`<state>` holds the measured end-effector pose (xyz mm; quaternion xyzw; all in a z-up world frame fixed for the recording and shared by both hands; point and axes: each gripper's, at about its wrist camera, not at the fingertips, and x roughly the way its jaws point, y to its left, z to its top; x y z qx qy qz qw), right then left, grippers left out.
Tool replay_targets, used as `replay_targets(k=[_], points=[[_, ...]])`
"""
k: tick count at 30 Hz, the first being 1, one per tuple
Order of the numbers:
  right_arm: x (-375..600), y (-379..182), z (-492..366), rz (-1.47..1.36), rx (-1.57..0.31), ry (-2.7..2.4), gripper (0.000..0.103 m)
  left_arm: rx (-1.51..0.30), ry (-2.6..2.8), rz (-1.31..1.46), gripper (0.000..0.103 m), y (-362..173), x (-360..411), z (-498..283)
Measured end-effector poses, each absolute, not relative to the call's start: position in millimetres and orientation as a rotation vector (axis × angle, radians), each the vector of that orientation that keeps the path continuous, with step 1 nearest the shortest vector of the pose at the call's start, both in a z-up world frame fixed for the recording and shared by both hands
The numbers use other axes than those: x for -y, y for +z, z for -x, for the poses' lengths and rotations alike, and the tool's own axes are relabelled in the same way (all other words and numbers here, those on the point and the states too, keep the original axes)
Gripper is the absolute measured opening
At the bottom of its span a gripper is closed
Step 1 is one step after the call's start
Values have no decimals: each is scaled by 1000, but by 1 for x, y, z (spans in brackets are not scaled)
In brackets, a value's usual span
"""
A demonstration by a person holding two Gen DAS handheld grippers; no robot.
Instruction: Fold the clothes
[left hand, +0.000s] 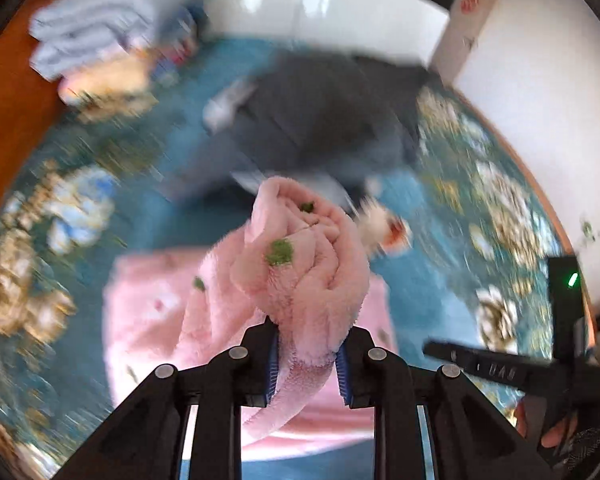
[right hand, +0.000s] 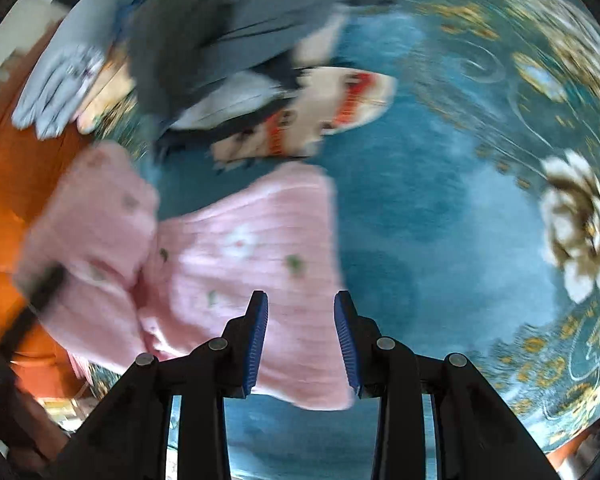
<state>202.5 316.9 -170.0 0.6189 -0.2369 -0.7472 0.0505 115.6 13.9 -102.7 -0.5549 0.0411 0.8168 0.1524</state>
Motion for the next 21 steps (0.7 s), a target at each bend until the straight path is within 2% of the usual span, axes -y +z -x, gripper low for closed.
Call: replay_targets(k=[5,8,10,12,14,15,16,21], points=[[-359,-188,-218,-1919,862,-2266,35,-205,2216,1780,28,-163,-57,-129],[-376,-196,-226,-1924,918,-2246,35,-194,2176,1855,42,-178,-64,-132],[-381,-197,-227,-1913,946,-2219,35,-121,2141,1859,62,-175,-62,-133],[-381,-196,-223,-1858,972,-2188,35,-77,2134,1834,66,-167,-58,-135],[-373,-195,-215,-1803,956,-2150,40,-79,2144,1826,67,-159,-49,-139],[-365,-195,-211,-1787,927,-2127,49,-79,2151,1827,67,-156,-43,-141],[-355,-195,-206,-1775,891,-2099,53,-70,2172,1834,67,-151,-33,-143],[-304,-195,-186,-1683,756,-1973,55,-76,2354,1916,67,-140,32,-152]])
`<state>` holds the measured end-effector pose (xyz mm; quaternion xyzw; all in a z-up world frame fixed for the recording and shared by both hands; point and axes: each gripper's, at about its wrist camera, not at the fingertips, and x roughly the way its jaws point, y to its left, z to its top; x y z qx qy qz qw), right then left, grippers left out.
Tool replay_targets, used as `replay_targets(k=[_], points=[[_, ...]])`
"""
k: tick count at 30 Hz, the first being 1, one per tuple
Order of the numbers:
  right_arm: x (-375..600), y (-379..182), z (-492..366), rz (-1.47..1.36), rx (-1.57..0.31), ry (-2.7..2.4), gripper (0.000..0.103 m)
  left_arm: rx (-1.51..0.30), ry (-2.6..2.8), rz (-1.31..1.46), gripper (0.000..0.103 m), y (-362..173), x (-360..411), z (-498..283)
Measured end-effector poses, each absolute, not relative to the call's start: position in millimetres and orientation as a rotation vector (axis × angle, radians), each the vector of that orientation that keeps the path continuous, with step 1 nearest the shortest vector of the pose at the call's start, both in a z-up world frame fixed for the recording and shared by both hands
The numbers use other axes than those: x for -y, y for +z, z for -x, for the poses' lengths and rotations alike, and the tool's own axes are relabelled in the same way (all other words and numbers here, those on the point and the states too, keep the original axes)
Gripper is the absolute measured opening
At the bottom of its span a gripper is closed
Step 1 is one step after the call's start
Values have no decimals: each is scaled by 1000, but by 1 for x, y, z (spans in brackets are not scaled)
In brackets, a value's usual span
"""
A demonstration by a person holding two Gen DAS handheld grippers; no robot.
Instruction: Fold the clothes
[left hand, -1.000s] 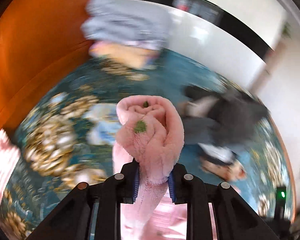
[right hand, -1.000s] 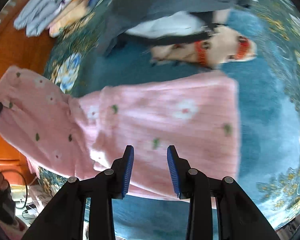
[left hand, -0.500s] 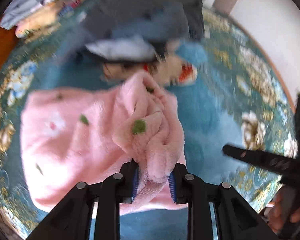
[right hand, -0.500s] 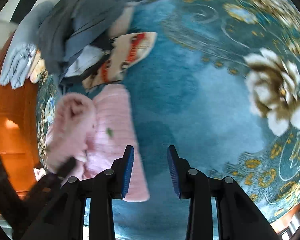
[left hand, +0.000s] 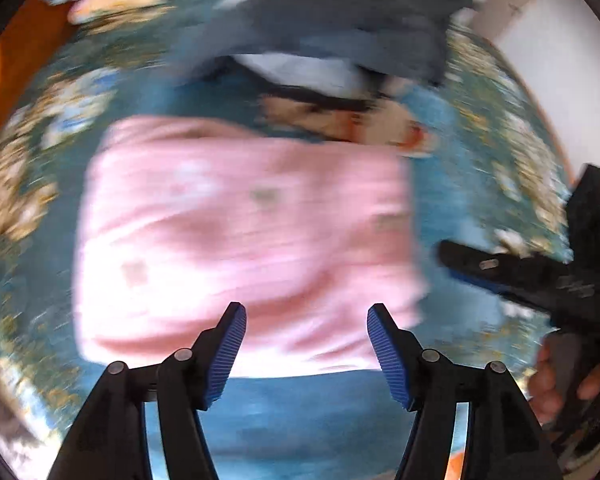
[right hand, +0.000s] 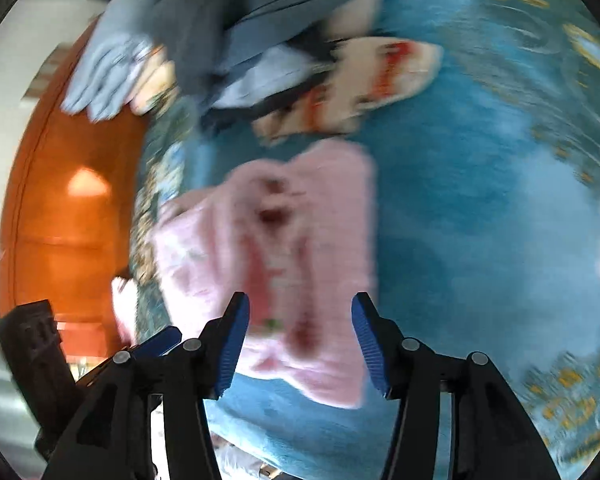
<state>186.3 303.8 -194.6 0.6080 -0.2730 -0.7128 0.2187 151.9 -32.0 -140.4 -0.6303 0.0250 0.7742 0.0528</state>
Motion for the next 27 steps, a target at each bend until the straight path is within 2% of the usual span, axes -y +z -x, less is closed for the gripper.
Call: replay_targets(k=[7,14,15,16,22,27], points=[[-264,-219,-160,-1744,654,-1929,60,142,2559,2117,67,-135,124,-157],[-267,-239,-154,-1778,886,-1879,58,339,2616,2135,67,-130,155,-158],[-264,-238,-153,-1779,873,-1886,41,370,2615,2136,67,-130,157,-158],[-262,-236,-153,-1785,853,-1895,18,400,2613,2137,67,-131,159,-157],[-293,-192,-166,-1669,925,-1988,18,360,2596,2109,67,-128,153,-147],[-302,-232,-167,-1836,874,-1947,20,327,2560,2122,67,-135,142,-135]])
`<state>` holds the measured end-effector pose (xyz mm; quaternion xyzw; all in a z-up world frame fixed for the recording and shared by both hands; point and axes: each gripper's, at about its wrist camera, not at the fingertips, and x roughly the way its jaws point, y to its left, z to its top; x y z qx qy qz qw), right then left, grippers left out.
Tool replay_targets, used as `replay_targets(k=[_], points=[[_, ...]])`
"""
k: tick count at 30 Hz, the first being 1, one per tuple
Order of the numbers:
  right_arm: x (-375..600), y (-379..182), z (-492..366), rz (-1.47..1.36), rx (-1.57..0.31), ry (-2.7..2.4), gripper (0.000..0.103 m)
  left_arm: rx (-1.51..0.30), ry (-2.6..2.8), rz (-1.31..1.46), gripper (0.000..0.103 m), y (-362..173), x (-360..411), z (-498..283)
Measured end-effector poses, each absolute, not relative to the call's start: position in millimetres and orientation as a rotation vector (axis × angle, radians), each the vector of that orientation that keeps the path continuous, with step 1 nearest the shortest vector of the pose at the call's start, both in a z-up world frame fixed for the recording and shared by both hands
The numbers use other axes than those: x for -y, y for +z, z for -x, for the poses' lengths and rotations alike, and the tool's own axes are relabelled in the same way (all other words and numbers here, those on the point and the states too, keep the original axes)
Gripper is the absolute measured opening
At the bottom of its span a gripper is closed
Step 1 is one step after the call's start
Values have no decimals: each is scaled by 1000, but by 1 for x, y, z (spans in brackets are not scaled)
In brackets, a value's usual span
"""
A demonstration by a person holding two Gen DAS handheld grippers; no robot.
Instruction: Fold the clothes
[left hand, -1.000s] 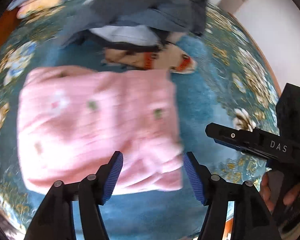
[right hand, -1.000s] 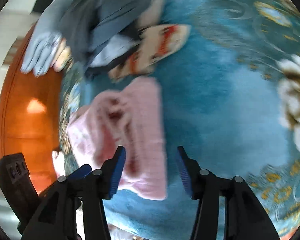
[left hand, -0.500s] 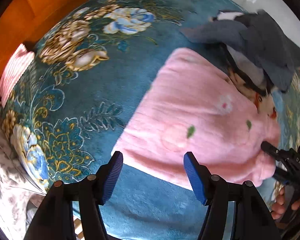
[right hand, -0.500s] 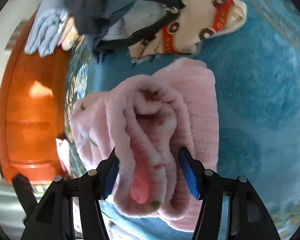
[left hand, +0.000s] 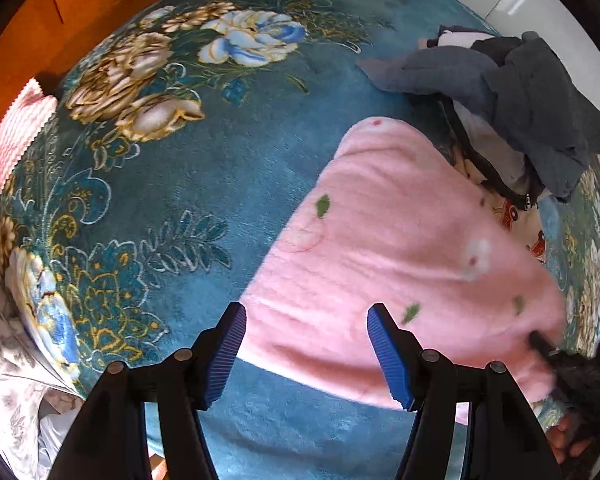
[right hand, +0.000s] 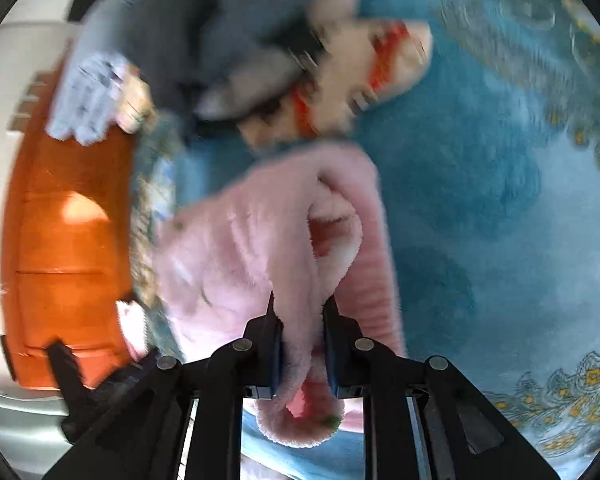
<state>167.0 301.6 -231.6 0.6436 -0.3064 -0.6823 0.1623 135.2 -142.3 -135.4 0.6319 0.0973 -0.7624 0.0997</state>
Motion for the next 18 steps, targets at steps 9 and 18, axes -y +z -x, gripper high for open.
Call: replay_targets(k=[9,18], points=[[-310,-174,-174,-1639,699,-2122,34,-167,-2390,-1902,67,-134,110,-105],[-283,-231,-154,-1710,794,-2014,33,-125,-2289,-2034,67,-184,100,-75]])
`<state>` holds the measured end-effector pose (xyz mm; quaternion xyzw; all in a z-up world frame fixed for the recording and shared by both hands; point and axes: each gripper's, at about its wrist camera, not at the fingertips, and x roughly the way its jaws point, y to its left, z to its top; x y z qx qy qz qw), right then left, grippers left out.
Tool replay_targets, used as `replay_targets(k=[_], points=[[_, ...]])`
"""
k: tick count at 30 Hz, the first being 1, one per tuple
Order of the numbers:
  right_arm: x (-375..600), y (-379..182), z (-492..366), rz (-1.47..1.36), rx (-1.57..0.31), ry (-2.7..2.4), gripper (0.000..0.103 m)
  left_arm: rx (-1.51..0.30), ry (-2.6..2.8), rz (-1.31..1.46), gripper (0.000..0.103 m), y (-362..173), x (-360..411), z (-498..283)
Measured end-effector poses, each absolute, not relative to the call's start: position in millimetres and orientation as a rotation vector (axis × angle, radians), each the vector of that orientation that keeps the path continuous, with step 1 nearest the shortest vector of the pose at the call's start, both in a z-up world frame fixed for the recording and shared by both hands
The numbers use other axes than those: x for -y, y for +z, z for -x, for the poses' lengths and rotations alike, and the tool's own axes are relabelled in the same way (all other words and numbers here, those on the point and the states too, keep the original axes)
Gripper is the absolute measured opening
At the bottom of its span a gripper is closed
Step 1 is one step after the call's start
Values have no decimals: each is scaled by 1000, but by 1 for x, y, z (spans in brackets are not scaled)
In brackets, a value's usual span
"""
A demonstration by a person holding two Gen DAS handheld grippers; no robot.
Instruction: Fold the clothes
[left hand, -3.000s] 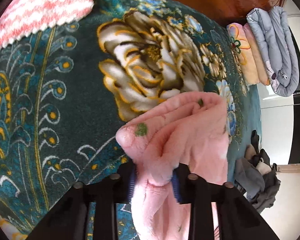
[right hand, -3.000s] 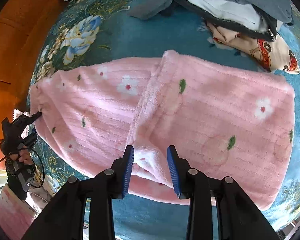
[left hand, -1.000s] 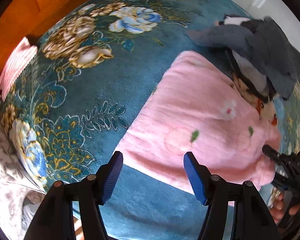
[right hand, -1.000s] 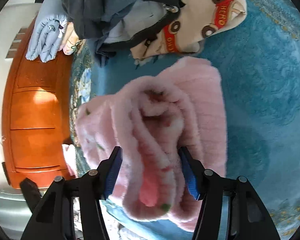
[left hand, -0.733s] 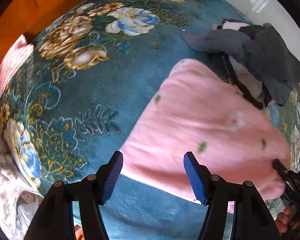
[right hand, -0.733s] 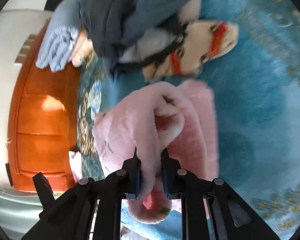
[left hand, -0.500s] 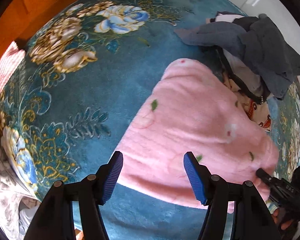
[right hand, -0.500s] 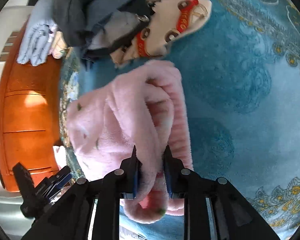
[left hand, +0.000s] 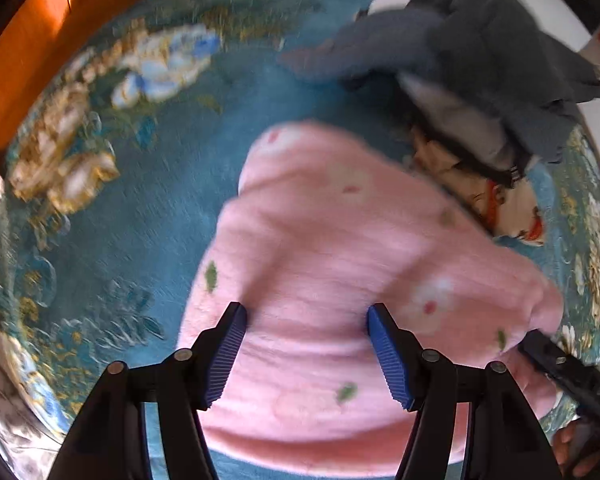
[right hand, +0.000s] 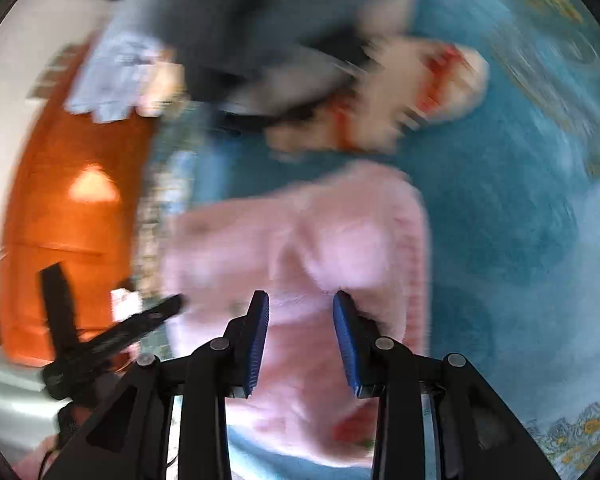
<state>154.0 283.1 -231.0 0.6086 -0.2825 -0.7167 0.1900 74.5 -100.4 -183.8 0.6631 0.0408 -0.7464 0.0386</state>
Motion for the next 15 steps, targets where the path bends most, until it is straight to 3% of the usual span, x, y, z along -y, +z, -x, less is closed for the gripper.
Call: replay_targets(k=[3,5,6,9,12,15], points=[[-297,-216,-161,-1621,879,-1964,35,-232,-2381,-2028,67,-164,108,-80],[-306,-202,-169,-1541,864,-1966,51,-254,-2433,-2014,69,-150,117,-87],[-312,-201,-172,-1533,866,-1961,61,-255,-2435,-2014,74,-147,122,-89],[-329,-230,-178,-1639,958,-1932,70,-235,-2393,-2032,77,-154,143,-89],[-334,-261,-183,-1724,1052,-1895,90,-322,-2351,-2068,79,-169,164,-83],[-335,-276,-184,-1714,1152,-1863,90,-526,-2283,-2137,80,-190,187,-72]])
